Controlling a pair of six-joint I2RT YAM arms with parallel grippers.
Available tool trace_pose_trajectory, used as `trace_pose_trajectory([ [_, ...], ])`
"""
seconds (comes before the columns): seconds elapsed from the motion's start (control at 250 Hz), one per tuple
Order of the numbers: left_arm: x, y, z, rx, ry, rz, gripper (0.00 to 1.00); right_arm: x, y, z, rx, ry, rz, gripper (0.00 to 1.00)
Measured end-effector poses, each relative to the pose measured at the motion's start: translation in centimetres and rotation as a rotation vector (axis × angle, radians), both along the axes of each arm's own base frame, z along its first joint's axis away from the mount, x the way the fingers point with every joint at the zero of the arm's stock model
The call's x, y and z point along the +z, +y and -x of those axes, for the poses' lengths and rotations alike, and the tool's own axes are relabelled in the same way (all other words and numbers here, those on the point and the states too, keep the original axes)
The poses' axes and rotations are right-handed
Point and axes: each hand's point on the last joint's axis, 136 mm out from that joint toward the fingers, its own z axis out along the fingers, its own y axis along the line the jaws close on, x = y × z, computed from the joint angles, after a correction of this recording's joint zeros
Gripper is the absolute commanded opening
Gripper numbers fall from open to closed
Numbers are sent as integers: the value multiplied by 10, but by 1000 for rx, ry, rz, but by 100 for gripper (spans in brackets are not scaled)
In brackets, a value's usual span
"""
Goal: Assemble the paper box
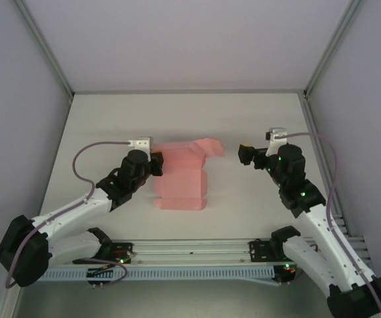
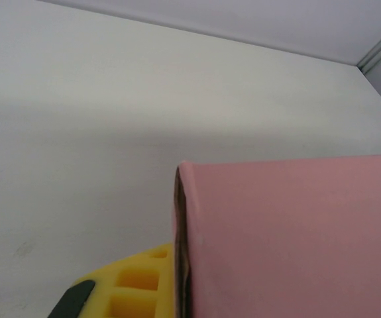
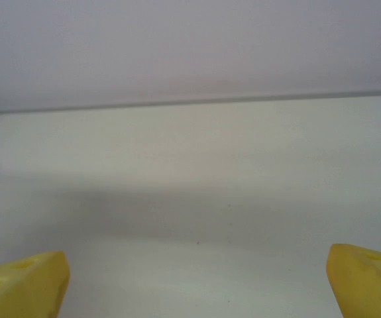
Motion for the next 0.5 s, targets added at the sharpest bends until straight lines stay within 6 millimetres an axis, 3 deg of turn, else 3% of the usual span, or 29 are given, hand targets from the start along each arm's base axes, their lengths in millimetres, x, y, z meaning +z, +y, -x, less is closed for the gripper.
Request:
trace_pose_trajectory([
  [0.136,0,-4,2,-27,2,4,0,-10,30,-20,159,97,45,98],
  [0.232,1,-6,2,-37,-2,3,0,-23,52,-23,292,162,60,99],
  [0.499,0,-6,2,-37,-2,2,0,-45,96,8,630,268,14,100],
])
